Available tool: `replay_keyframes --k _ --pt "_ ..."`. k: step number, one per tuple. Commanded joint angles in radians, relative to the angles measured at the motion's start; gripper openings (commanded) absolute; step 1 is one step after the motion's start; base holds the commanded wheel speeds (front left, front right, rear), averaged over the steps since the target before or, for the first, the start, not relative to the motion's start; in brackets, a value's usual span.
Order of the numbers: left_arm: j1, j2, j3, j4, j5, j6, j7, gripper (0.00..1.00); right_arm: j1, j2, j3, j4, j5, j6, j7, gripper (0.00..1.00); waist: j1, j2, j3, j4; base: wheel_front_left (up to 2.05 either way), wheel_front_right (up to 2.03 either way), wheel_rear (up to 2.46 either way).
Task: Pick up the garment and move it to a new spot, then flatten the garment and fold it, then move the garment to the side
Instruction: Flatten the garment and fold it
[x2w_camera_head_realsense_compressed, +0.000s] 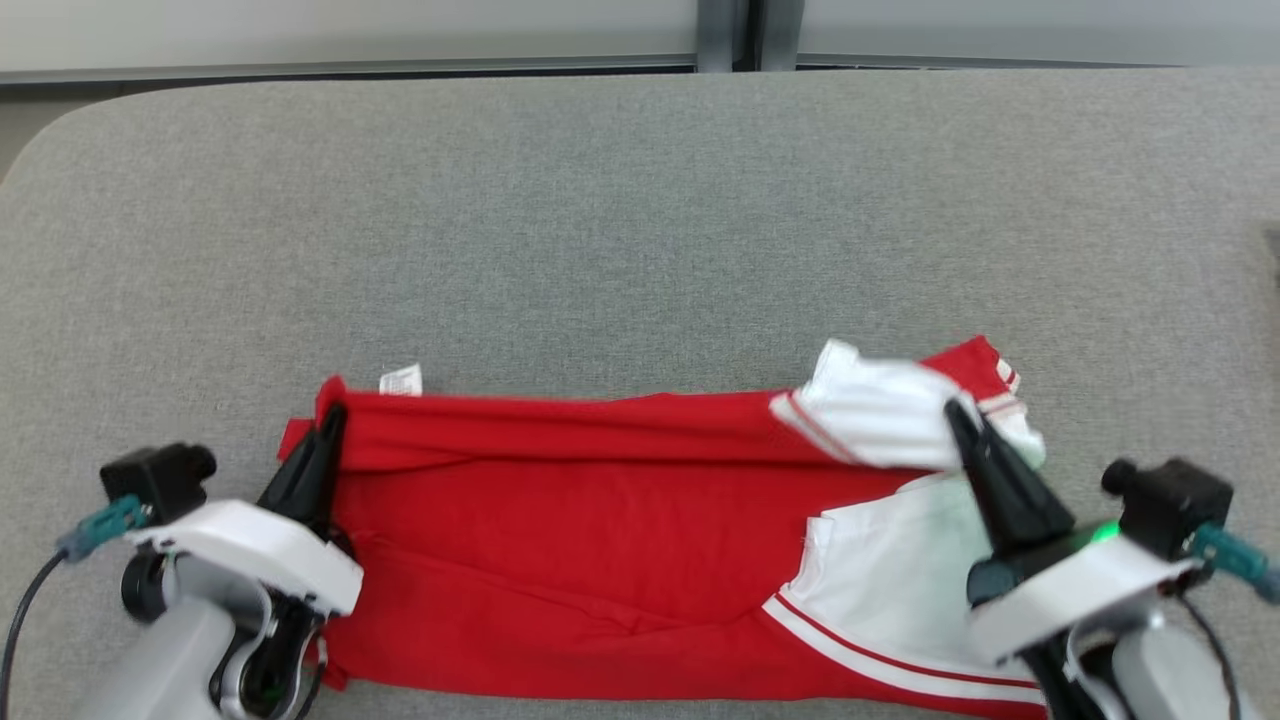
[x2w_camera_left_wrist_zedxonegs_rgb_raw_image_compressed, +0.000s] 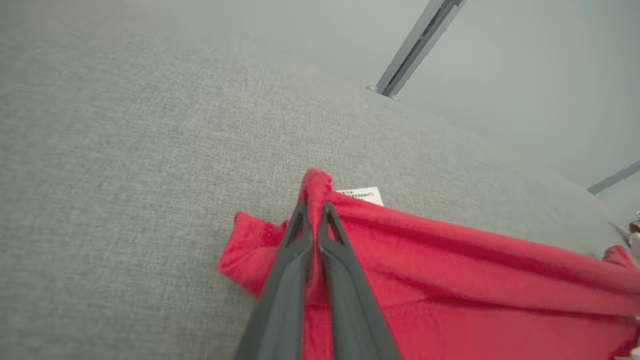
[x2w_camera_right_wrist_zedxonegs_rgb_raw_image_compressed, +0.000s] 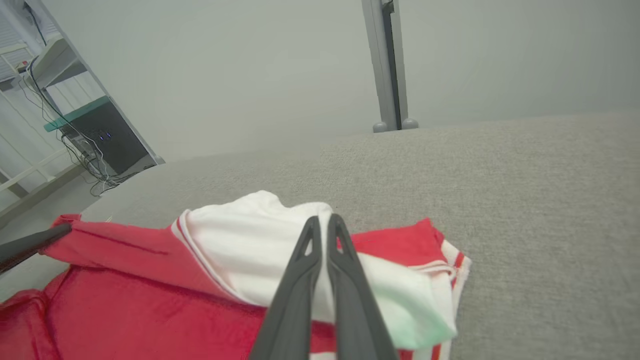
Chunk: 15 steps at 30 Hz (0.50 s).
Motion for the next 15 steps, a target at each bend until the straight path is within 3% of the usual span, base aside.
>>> replay_keyframes --k 1,8,9,10,11,12,15 --pt "0.024 0.016 0.010 -0.022 -0.016 0.013 0.005 0.00 0.025 0.008 -0.012 -0.018 -0.020 -0.002 0.010 0.00 0.0000 0.0000 -0.005 -0.006 0.00 0.00 0.00" --pt "0.155 0.066 0.017 -0.162 -0.044 0.094 0.038 0.00 0.166 0.077 -0.050 -0.084 -0.061 -0.002 0.075 0.00 0.0000 0.0000 -0.024 -0.017 0.00 0.00 0.00" --pt "0.167 0.066 0.017 -0.174 -0.050 0.103 0.041 0.03 0.179 0.085 -0.050 -0.092 -0.061 -0.002 0.081 0.29 0.0000 0.0000 -0.026 -0.017 0.00 0.00 0.00" --pt "0.178 0.068 0.016 -0.183 -0.049 0.113 0.044 0.31 0.193 0.090 -0.056 -0.095 -0.063 -0.002 0.088 0.50 0.0000 0.0000 -0.029 -0.016 0.00 0.00 0.00" --pt "0.187 0.068 0.013 -0.188 -0.050 0.121 0.046 0.88 0.207 0.093 -0.061 -0.096 -0.067 -0.002 0.093 0.79 0.0000 0.0000 -0.032 -0.016 0.00 0.00 0.00" --pt "0.197 0.067 0.014 -0.196 -0.050 0.129 0.041 1.00 0.220 0.098 -0.063 -0.100 -0.068 -0.002 0.095 1.00 0.0000 0.0000 -0.036 -0.015 0.00 0.00 0.00" --pt "0.220 0.076 0.021 -0.209 -0.015 0.167 0.014 1.00 0.262 0.114 -0.064 -0.118 -0.080 -0.001 0.095 1.00 0.0000 0.0000 -0.049 -0.018 0.00 0.00 0.00"
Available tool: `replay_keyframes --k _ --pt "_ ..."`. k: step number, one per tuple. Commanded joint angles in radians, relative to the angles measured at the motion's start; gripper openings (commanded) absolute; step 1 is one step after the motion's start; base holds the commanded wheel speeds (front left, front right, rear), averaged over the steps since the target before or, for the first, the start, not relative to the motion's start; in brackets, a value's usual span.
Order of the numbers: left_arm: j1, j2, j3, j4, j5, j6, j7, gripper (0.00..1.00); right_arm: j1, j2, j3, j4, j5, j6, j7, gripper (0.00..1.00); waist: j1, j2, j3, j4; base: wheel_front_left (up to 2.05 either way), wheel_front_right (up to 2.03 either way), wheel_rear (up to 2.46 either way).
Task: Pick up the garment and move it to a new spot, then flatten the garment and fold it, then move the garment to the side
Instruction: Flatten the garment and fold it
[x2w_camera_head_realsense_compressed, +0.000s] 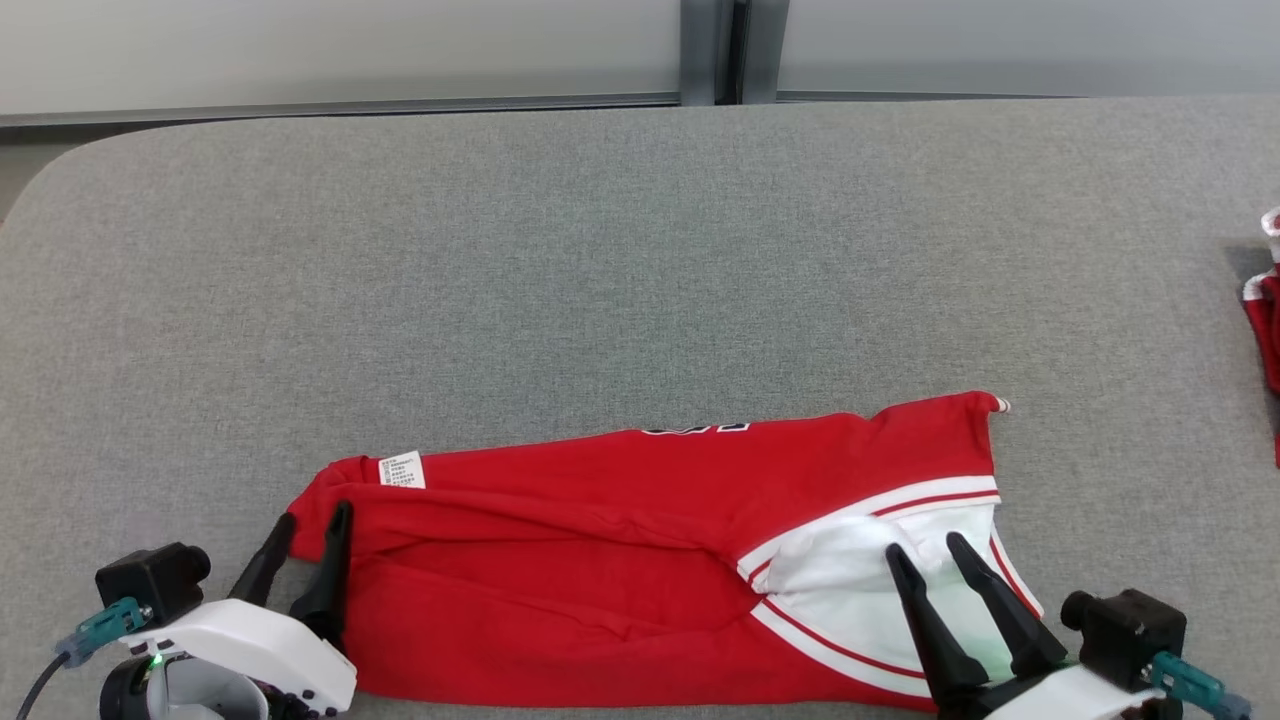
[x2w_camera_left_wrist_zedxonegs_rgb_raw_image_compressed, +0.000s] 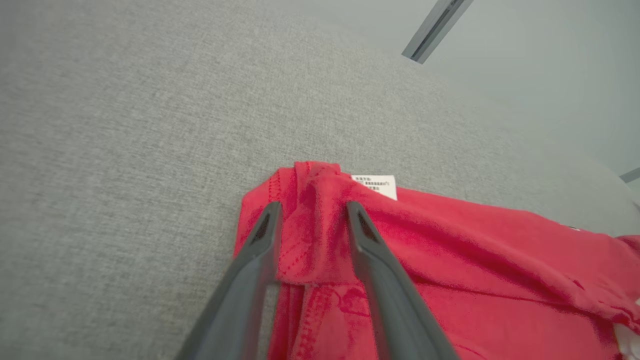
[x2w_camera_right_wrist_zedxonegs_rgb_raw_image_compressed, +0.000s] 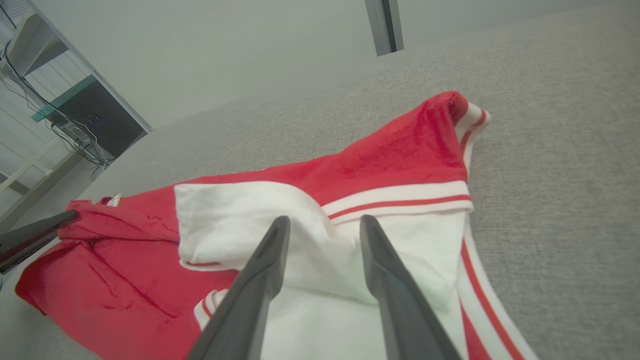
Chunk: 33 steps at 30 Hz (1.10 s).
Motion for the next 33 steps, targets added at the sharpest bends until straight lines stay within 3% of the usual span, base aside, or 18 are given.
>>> replay_keyframes --k 1,5,6,8,13,21,33 --pt "0.017 0.009 0.010 -0.010 0.021 0.017 -0.016 1.00 0.020 0.003 -0.002 -0.016 -0.012 -0.001 -0.009 1.00 0.0000 -0.0001 -0.008 -0.003 0.00 0.00 0.00" --pt "0.053 0.009 0.045 -0.062 0.112 0.084 -0.043 1.00 0.063 0.015 -0.020 -0.085 -0.049 -0.001 -0.050 1.00 0.0000 -0.0001 -0.024 -0.010 0.00 0.00 0.00" --pt "0.053 0.009 0.045 -0.062 0.112 0.084 -0.043 1.00 0.063 0.015 -0.020 -0.085 -0.049 -0.001 -0.050 1.00 0.0000 -0.0001 -0.024 -0.010 0.00 0.00 0.00" --pt "0.077 -0.009 0.109 -0.132 0.208 0.130 -0.048 1.00 0.077 0.025 -0.061 -0.140 -0.087 -0.001 -0.080 1.00 0.0000 -0.0001 -0.036 -0.013 0.00 0.00 0.00" --pt "0.125 -0.051 0.195 -0.229 0.353 0.159 -0.047 1.00 0.063 0.033 -0.120 -0.192 -0.135 -0.001 -0.088 1.00 0.0000 -0.0001 -0.060 -0.013 0.00 0.00 0.00" --pt "0.195 -0.112 0.264 -0.316 0.539 0.136 -0.047 1.00 0.038 0.004 -0.219 -0.203 -0.190 -0.001 -0.060 1.00 0.0000 -0.0001 -0.122 -0.010 0.00 0.00 0.00" --pt "0.257 -0.138 0.240 -0.284 0.606 0.109 -0.047 1.00 0.097 0.000 -0.249 -0.163 -0.174 -0.001 -0.034 1.00 0.0000 -0.0001 -0.192 -0.009 0.00 0.00 0.00"
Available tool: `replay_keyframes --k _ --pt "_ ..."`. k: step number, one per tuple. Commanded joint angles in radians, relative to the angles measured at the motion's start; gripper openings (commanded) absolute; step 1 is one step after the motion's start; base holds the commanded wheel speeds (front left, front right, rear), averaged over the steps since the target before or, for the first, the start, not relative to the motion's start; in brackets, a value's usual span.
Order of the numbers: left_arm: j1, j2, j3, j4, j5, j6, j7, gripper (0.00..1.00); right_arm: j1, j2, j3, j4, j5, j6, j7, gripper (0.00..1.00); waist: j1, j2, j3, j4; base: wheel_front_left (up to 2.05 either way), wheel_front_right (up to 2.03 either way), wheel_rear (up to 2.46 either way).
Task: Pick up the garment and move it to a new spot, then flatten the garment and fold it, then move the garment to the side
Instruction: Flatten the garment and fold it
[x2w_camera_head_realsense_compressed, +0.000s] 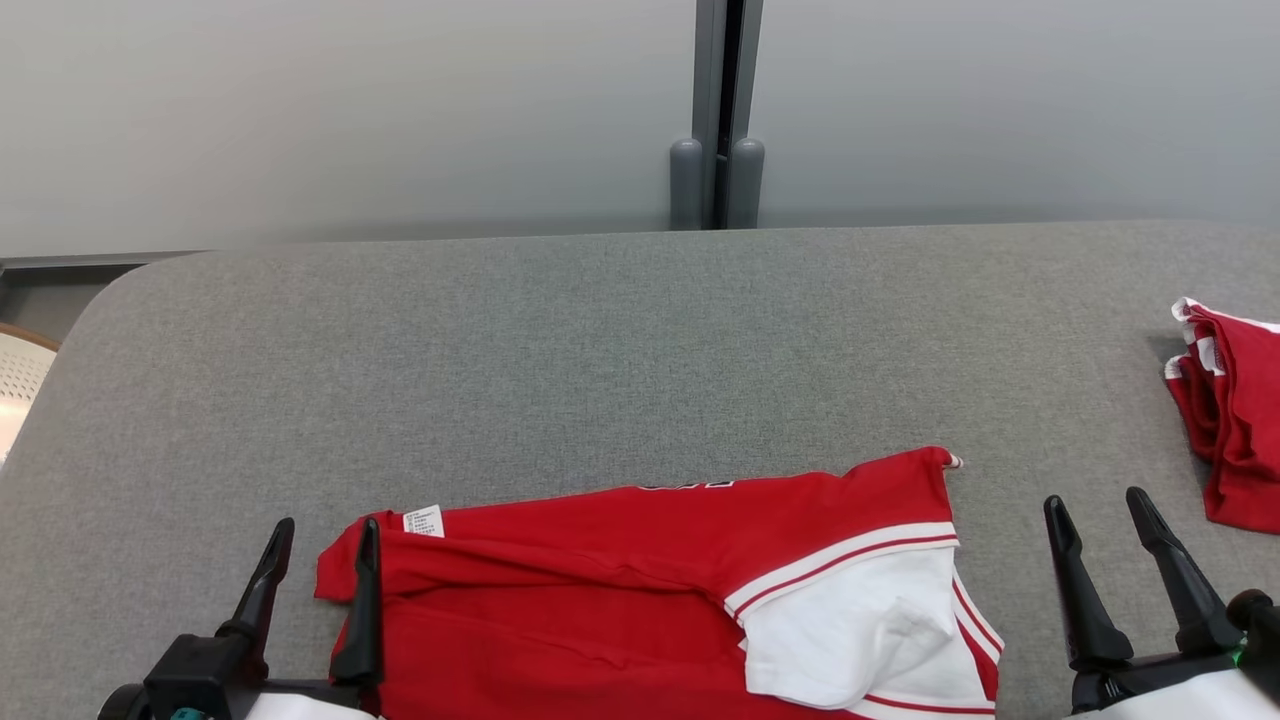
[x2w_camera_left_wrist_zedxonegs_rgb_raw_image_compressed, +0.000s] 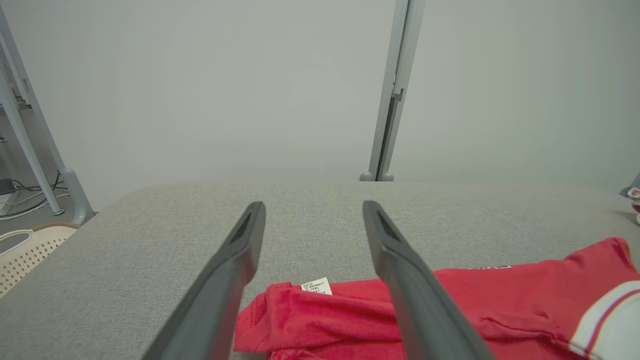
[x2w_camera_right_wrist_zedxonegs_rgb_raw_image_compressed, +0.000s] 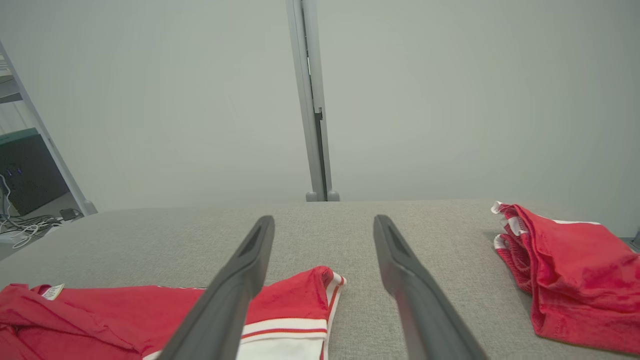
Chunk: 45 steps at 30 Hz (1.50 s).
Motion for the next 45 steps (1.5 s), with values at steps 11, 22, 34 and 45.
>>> replay_keyframes --k 11,22,34,45 --pt "-0.009 0.018 0.001 0.034 0.006 0.000 0.003 1.00 0.011 -0.003 -0.009 0.020 0.010 0.000 0.004 1.00 0.0000 0.0000 -0.020 -0.001 0.00 0.00 0.00" --pt "-0.036 0.023 -0.004 0.027 0.014 0.001 0.008 1.00 -0.006 -0.016 -0.017 0.055 0.015 0.000 -0.002 1.00 0.0000 0.0000 -0.002 0.009 0.00 0.00 0.00" --pt "-0.146 -0.002 -0.021 0.042 0.032 -0.034 0.002 1.00 -0.109 -0.019 0.035 0.259 0.031 0.000 0.022 1.00 0.0000 0.0000 0.121 0.064 0.00 0.00 0.00" --pt "-0.208 -0.048 -0.011 0.089 0.049 -0.070 -0.003 1.00 -0.142 0.005 0.143 0.532 0.108 0.000 0.050 0.43 0.0000 0.0000 0.164 0.091 0.00 0.00 0.00"
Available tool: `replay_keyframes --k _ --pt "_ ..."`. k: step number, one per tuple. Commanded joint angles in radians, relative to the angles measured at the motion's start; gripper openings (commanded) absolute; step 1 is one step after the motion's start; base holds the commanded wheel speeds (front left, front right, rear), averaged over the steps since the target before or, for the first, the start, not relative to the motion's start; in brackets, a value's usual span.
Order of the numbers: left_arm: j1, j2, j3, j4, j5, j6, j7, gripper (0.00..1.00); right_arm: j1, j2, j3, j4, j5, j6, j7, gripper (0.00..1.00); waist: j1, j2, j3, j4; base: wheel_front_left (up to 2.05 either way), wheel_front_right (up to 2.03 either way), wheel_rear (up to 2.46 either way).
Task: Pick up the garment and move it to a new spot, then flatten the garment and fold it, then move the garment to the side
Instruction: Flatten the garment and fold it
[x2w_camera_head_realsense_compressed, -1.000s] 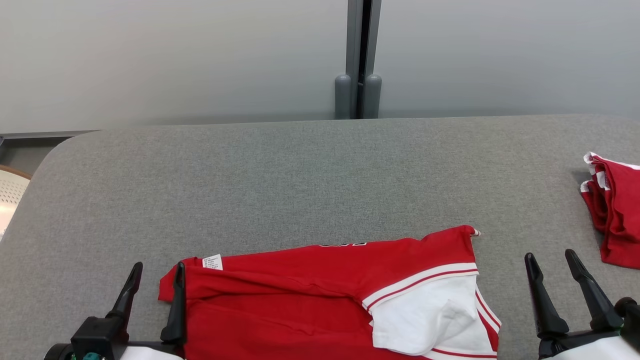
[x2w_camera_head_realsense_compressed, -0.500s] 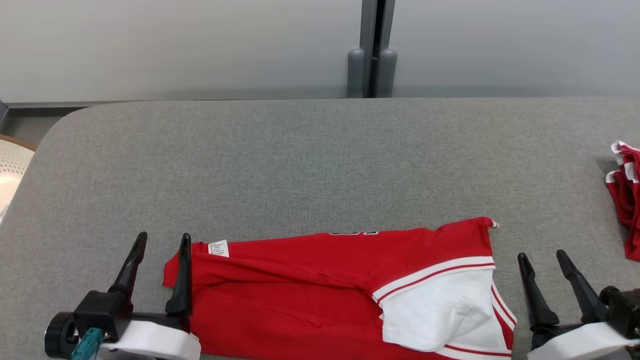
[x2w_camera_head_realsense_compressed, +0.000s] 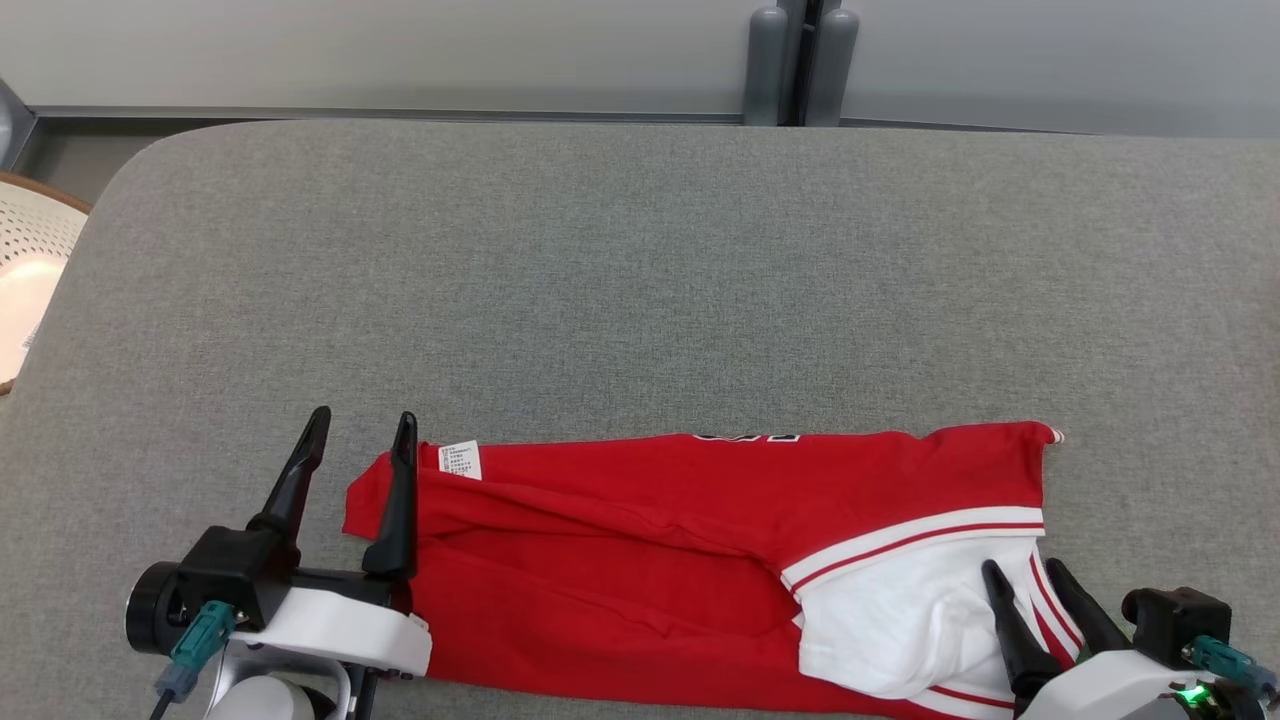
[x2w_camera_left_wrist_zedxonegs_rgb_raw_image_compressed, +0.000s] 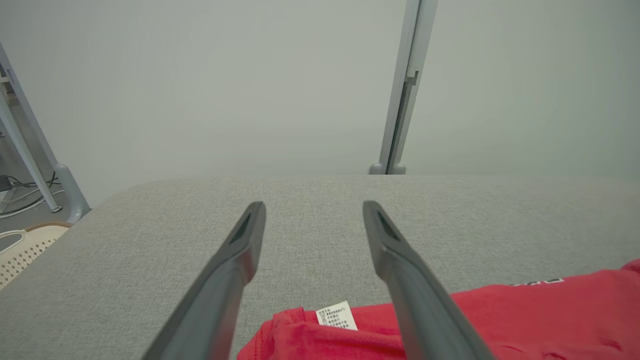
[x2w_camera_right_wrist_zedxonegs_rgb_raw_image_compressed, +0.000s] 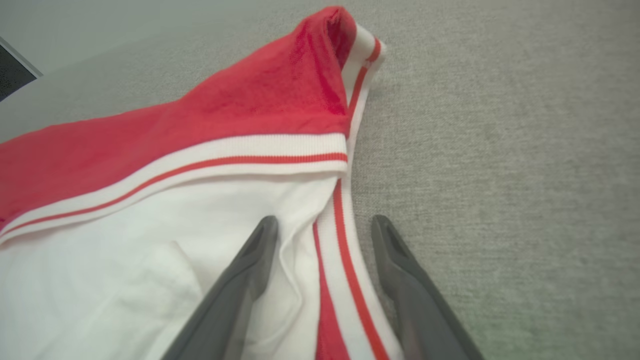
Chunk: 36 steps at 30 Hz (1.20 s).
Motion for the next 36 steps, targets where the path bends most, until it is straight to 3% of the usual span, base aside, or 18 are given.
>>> replay_keyframes --k 1,8,17,27,31,36 --pt "-0.014 0.000 0.009 0.001 0.012 -0.004 -0.005 1.00 0.020 0.014 0.035 0.040 0.020 0.001 0.034 0.00 0.0000 0.0000 -0.001 0.000 0.00 0.00 0.00" --pt "-0.005 -0.011 0.035 -0.001 0.027 -0.020 -0.005 1.00 -0.006 -0.033 0.053 0.034 0.072 -0.001 0.001 0.00 0.0000 0.0000 -0.001 -0.008 0.00 0.00 0.00" --pt "0.009 -0.023 0.060 -0.007 0.046 -0.031 -0.005 1.00 0.032 -0.127 -0.122 -0.004 0.059 -0.001 -0.052 0.00 0.0000 0.0000 -0.002 -0.027 0.00 0.00 0.00" --pt "0.020 -0.034 0.068 -0.001 0.060 -0.033 -0.005 1.00 0.044 -0.140 -0.180 -0.058 0.060 -0.001 -0.015 0.00 0.0000 0.0000 -0.013 -0.042 0.00 0.00 0.00" --pt "0.030 -0.036 0.069 0.000 0.063 -0.030 -0.005 1.00 0.024 -0.117 -0.153 -0.182 0.042 0.000 0.038 0.00 0.0000 0.0000 -0.030 -0.049 0.00 0.00 0.00" --pt "0.030 -0.027 0.069 -0.007 0.067 -0.025 -0.003 1.00 -0.019 -0.062 -0.043 -0.396 -0.012 0.000 0.153 0.00 0.0000 0.0000 -0.042 -0.058 0.00 0.00 0.00"
